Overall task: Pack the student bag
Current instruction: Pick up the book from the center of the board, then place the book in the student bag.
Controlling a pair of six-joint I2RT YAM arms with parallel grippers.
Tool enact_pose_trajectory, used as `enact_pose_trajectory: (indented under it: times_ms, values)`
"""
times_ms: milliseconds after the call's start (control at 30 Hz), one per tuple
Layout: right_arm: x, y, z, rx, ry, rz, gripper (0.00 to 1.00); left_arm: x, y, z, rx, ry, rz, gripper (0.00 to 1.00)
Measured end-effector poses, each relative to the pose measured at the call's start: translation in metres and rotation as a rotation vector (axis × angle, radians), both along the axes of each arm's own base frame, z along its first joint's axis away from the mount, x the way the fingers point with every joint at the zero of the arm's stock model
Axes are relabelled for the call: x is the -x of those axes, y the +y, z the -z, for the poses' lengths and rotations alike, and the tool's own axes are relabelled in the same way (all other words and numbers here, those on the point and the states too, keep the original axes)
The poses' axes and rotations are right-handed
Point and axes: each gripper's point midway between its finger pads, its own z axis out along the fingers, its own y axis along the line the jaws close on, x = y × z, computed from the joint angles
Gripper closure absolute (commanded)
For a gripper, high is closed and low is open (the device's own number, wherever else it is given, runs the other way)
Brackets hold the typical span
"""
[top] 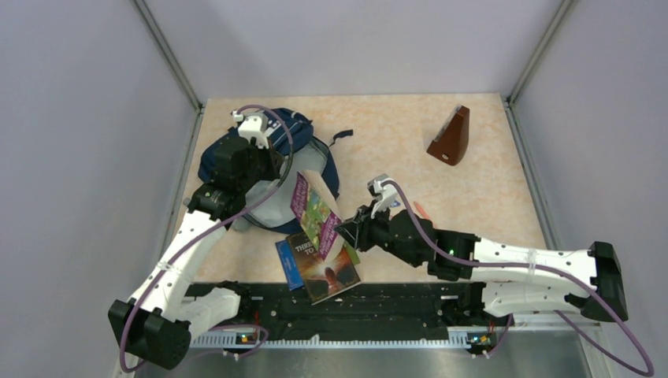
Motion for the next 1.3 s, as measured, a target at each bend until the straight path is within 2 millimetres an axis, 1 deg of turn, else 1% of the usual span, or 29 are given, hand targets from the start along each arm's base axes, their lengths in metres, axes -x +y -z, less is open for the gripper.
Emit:
enact_pose_trajectory:
  times_ms: [133,200,267,333,400,533,733,900,967,1133,1300]
  values:
    - [0.000,0.009,-0.028,-0.079,-0.036,-0.022,1.00,0.000,0.000,0.000,0.000,0.000,0.001,1.00]
    - [-0.001,0.011,-0.038,-0.106,-0.052,-0.023,1.00,0.000,0.000,-0.001,0.001,-0.001,0.001,1.00]
    - [-0.003,0.012,-0.044,-0.124,-0.066,-0.018,1.00,0.001,0.000,-0.001,0.002,-0.004,0.001,1.00]
    - [-0.005,0.014,-0.044,-0.128,-0.073,-0.009,1.00,0.001,0.000,-0.003,0.003,-0.008,0.001,1.00]
    - [-0.011,0.016,-0.040,-0.118,-0.072,0.006,1.00,0.002,0.000,-0.003,0.004,-0.010,0.001,1.00]
    - [-0.028,0.020,-0.023,-0.090,-0.055,0.041,1.00,0.002,0.001,-0.004,0.004,-0.011,0.001,1.00]
    - [-0.063,0.013,0.010,-0.087,-0.003,0.117,1.00,0.002,0.000,-0.004,0.004,-0.009,0.002,1.00]
    - [-0.082,0.012,0.034,-0.094,0.058,0.145,1.00,0.003,0.000,-0.003,0.004,-0.007,0.003,1.00]
    - [-0.087,0.014,0.039,-0.104,0.077,0.144,1.00,0.003,0.000,-0.003,0.004,-0.006,0.006,1.00]
    - [-0.097,0.025,0.041,-0.159,0.107,0.123,1.00,0.004,-0.002,-0.003,0.009,-0.004,0.019,1.00]
    - [-0.108,0.041,0.046,-0.196,0.140,0.092,1.00,0.006,-0.003,-0.004,0.012,-0.008,0.023,1.00]
